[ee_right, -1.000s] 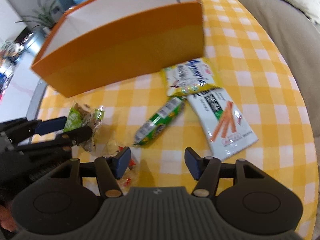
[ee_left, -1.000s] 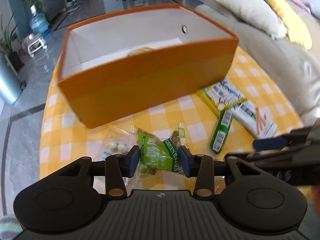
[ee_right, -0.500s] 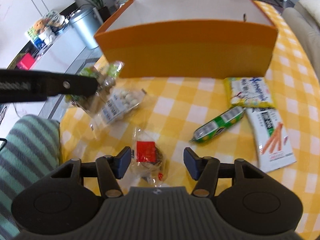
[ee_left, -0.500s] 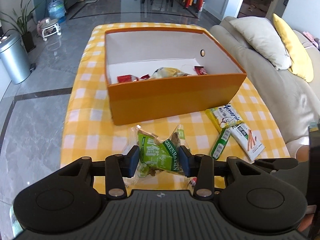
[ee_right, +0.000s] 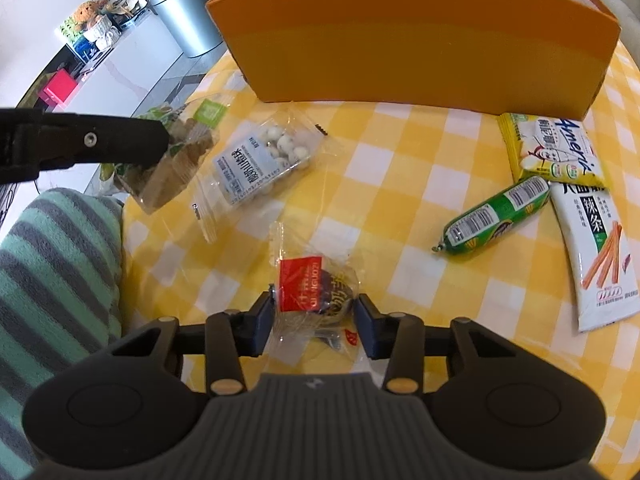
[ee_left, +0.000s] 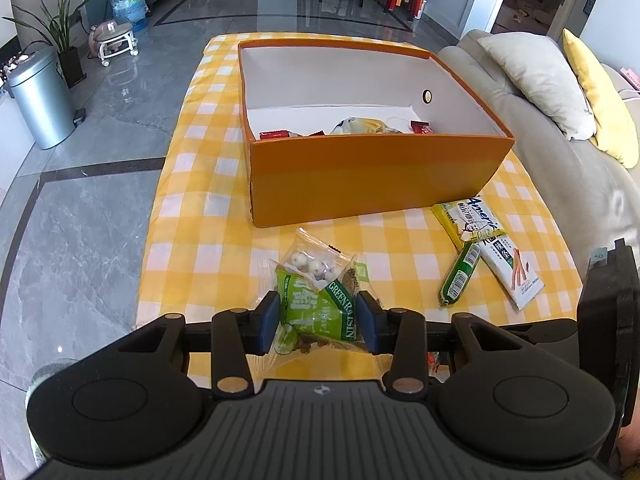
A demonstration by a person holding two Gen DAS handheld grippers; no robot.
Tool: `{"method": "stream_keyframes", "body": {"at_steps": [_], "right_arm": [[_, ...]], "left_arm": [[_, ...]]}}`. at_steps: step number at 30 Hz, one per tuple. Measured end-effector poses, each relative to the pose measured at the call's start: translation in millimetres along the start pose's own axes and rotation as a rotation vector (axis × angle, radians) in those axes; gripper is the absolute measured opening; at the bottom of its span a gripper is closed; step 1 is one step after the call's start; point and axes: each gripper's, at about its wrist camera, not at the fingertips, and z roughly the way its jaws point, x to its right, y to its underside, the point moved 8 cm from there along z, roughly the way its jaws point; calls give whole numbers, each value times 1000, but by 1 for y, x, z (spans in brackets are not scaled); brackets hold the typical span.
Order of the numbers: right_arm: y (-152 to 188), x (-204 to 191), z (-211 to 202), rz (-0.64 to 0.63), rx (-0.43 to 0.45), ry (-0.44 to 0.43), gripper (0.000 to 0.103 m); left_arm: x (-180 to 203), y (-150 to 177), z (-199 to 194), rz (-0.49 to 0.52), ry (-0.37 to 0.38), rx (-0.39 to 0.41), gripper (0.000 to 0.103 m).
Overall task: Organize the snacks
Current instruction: 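Lift both held packets and carry them over the open orange box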
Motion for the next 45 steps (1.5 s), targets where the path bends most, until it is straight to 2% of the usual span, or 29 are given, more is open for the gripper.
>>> {"method": "stream_keyframes", "body": {"at_steps": [9, 14, 19, 25, 37, 45], "right_arm": [[0, 0, -4, -6, -2, 18, 37], [-12, 7, -21, 41, 57, 23, 37], [-28, 15, -46, 98, 132, -7, 37], [-44, 21, -76, 142, 219, -51, 37], [-92, 54, -136, 180, 406, 26, 37], [-128, 69, -136, 223, 452, 3, 37]], "left_arm": [[4, -1, -1, -9, 17, 10, 45], [10, -5, 2, -12, 36, 15, 43], [27, -13, -1, -2, 75, 29, 42], [45, -40, -12, 20, 110, 77, 42], [64, -103, -23, 79, 134, 183, 40], [61, -132, 0, 59, 130, 194, 38]]}}
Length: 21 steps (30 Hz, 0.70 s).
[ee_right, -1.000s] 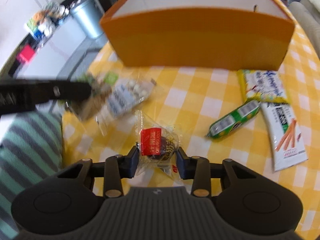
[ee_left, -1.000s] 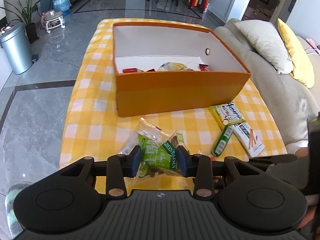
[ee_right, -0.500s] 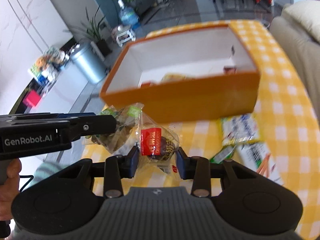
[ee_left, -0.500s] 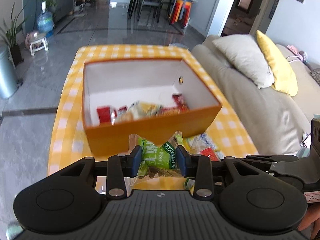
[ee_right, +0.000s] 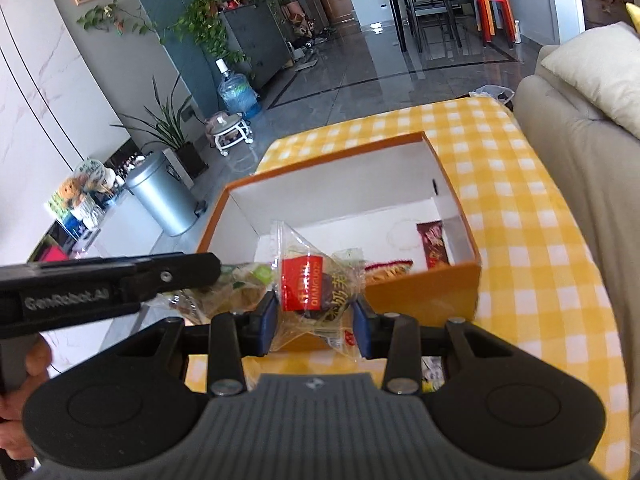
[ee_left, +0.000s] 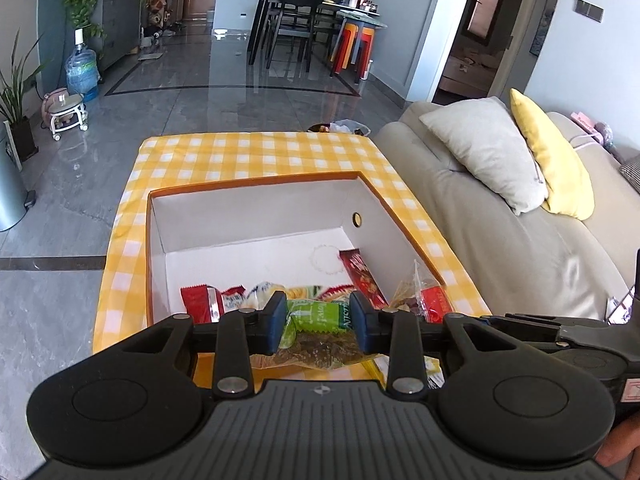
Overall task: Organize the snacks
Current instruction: 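Lift both held packets and carry them over the open orange box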
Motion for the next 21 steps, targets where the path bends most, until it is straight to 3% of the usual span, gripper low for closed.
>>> {"method": "stream_keyframes", "body": {"at_steps": [7, 21], "right_arm": [[-19, 1, 28, 11, -14, -4, 37], [-53, 13, 93, -109, -107, 66, 37]], "left_arm": [[-14, -10, 20, 8, -27, -9, 38], [-41, -27, 80, 54, -115, -78, 37]]}}
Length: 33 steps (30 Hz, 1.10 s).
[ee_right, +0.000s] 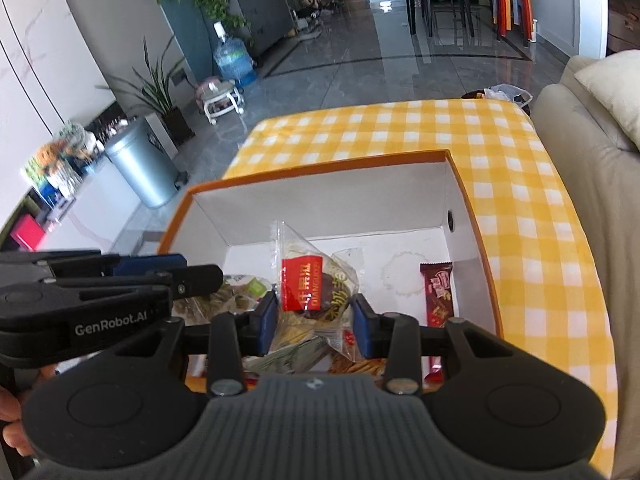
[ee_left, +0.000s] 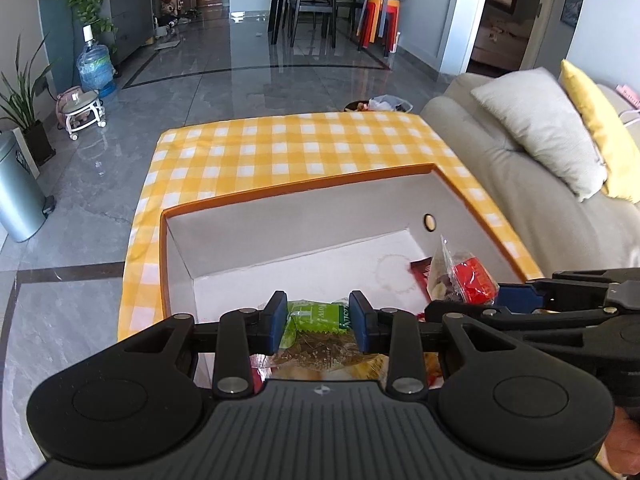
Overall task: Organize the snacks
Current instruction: 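Lift both held packets and carry them over the open orange box, then open both tools to drop the packets into the box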
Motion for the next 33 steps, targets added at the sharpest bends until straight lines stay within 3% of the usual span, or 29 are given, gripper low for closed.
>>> {"method": "stream_keyframes", "body": {"at_steps": [15, 17, 19, 21, 33], "right_arm": [[-4, 20, 51, -43, -125, 73, 37], [-4, 20, 53, -45, -132, 70, 37], [-3, 21, 55, -51, -138, 72, 37], [-3, 22, 57, -52, -146, 75, 37], [-9, 22, 79, -42, -234, 101, 37]], "left_arm": [[-6, 1, 62, 48, -39, -89, 39], [-6, 1, 62, 55, -43, -93, 44], [-6, 0, 62, 53, -30, -88, 61], [-6, 0, 59, 57, -24, -87, 67], [-10, 1, 39, 108, -50, -71, 86]]}}
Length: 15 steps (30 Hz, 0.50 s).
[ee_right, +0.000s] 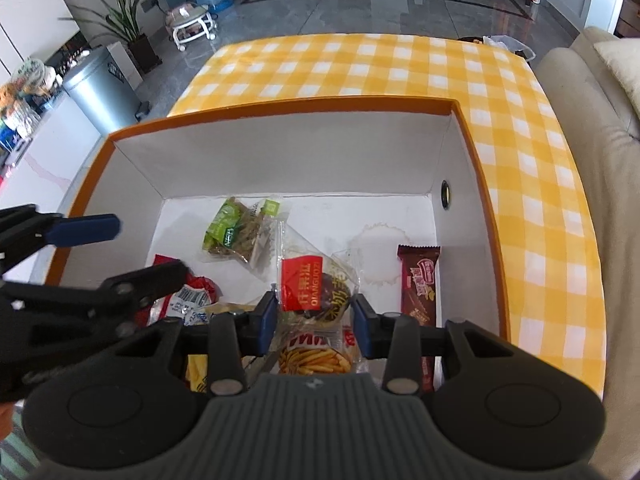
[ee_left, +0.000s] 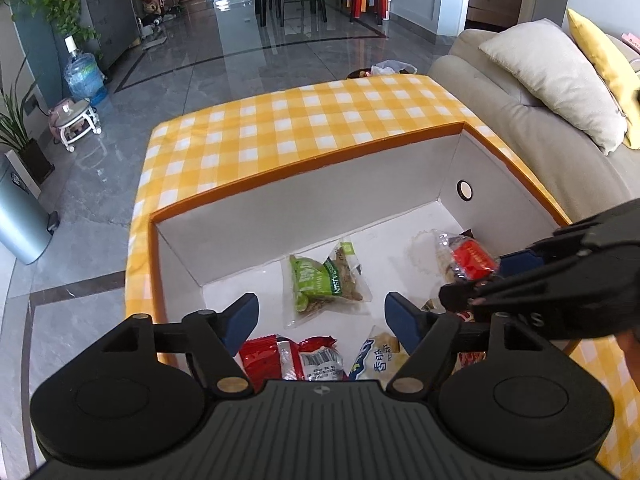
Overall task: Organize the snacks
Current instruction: 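Open both tools to drop the packets into the box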
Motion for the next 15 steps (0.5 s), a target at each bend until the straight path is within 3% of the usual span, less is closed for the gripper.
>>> {"method": "stream_keyframes", "body": {"at_steps": [10, 15], "right_arm": [[-5, -6, 3, 4, -10, 2, 45], [-5, -5, -10, 29, 16, -7, 63]], "left_arm": [[-10, 10, -19, -12, -1, 5, 86], [-9, 15, -37, -24, 16, 34, 86]]}}
